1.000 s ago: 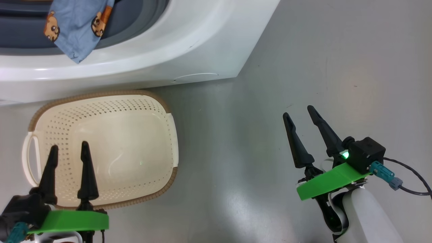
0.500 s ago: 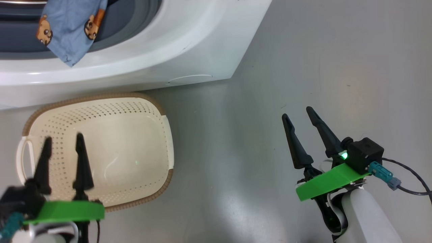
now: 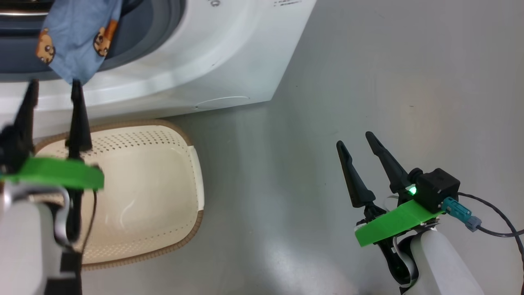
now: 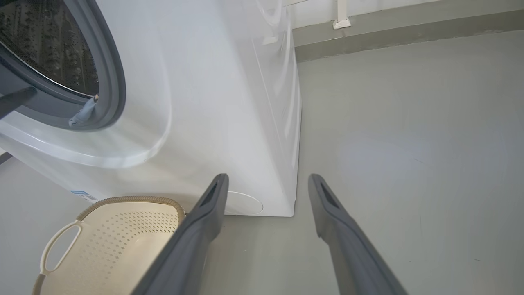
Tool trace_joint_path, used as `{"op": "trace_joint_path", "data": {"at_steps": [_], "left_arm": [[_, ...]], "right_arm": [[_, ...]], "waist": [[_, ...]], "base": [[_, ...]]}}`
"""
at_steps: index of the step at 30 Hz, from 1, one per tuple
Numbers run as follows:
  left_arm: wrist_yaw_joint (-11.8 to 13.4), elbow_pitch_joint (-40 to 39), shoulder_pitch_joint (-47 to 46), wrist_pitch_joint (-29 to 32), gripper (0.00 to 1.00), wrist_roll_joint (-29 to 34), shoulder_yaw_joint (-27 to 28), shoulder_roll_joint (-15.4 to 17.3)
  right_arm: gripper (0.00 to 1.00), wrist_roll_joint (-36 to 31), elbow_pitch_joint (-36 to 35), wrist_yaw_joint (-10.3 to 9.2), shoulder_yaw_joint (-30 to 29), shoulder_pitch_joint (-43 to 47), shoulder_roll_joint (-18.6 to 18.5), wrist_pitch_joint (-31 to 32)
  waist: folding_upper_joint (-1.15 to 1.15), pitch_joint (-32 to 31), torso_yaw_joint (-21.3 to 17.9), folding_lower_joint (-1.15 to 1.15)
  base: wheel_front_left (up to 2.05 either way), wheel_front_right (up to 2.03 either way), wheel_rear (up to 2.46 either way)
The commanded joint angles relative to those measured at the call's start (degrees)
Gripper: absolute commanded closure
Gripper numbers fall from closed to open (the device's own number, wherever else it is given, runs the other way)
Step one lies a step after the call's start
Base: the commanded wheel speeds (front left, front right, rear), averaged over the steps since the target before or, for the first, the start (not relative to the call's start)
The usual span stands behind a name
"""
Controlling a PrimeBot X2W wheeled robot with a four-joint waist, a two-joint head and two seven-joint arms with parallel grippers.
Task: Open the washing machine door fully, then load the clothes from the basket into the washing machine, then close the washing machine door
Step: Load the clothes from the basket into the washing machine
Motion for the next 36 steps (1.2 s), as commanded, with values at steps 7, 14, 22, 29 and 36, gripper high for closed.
{"op": "trace_joint_path", "data": {"at_steps": [7,14,22,29,36], "left_arm": [[-1.5,5.4,-9.9,5.1,0.00,0.4,-0.2,4.6],[-1.7,14.8,-17.2,9.6,0.00,-1.8,0.3,5.3],[-1.0,23.8,-22.8,18.1,0.00,-2.5,-0.1,6.6],[-0.6,28.7,-26.0,24.3,0.21,-3.1,-1.0,6.9],[-0.8,30.5,-27.6,25.2,1.00,-3.4,-2.0,6.4]], "right_arm": [[0.00,0.9,-1.1,0.09,1.2,1.7,0.4,-0.7],[0.00,1.2,-1.3,0.09,1.1,2.0,0.4,-0.7],[0.00,1.2,-1.5,0.09,0.9,2.3,0.4,-0.7],[0.00,1.4,-1.7,0.09,1.3,2.3,0.4,-0.7],[0.00,1.6,-1.9,0.09,1.2,2.2,0.4,-0.7]], "waist": [[0.00,0.7,-1.3,0.00],[0.00,1.5,-2.0,0.00],[0.00,2.4,-2.1,0.00],[0.00,2.7,-2.2,0.00],[0.00,3.5,-2.5,0.00]], "base": [[0.00,0.00,0.00],[0.00,0.00,0.00],[0.00,0.00,0.00],[0.00,0.00,0.00],[0.00,0.00,0.00]]}}
